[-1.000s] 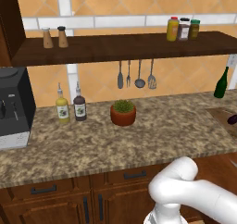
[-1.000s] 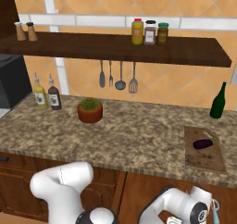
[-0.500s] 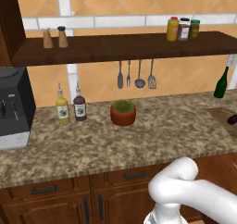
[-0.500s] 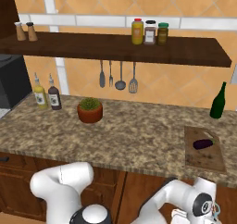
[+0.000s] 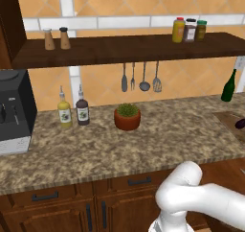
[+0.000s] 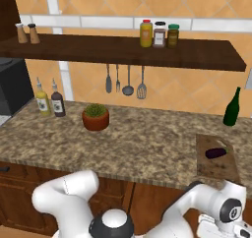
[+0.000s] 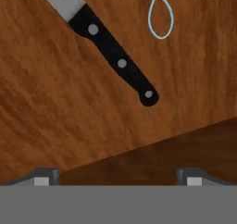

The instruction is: Place the appropriate cutting tool for cutting the eggplant skin on the cutting board.

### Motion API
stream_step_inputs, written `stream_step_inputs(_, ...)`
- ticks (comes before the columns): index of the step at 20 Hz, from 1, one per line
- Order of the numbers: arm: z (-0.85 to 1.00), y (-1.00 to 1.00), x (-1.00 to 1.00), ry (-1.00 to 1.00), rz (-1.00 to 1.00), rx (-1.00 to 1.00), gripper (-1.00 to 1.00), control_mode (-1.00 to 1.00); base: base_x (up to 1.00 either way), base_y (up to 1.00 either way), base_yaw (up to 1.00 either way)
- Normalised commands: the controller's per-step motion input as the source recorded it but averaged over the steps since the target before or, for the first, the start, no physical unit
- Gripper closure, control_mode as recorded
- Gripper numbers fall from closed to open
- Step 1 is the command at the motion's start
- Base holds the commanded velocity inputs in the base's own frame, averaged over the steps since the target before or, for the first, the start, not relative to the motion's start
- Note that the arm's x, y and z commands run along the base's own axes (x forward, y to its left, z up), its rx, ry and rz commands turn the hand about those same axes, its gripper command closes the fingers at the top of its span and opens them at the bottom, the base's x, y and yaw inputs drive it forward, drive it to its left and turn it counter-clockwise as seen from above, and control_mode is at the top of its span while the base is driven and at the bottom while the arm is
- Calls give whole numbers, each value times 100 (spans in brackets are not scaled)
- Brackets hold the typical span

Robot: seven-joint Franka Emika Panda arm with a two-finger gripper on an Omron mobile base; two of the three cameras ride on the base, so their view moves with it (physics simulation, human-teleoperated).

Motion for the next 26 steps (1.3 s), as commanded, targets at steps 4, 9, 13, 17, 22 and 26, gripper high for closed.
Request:
stream_step_inputs(4, 11, -50, 71, 0, -13, 0, -100, -100, 0, 0, 0)
stream_step_inputs(9, 0, -20, 60, 0, -13, 0, -100, -100, 0, 0, 0)
stream_step_inputs(13, -18, -5, 64, 0, -7, 0, -100, -100, 0, 0, 0)
stream_step_inputs(17, -45, -8, 20, -5, -1, 0, -100, -100, 0, 0, 0)
stream_step_inputs(22, -48, -11, 0, -14, 0, 0, -100, -100, 0, 0, 0)
stream_step_inputs(26, -38, -7, 6, -16, 5, 0, -100, -100, 0, 0, 0)
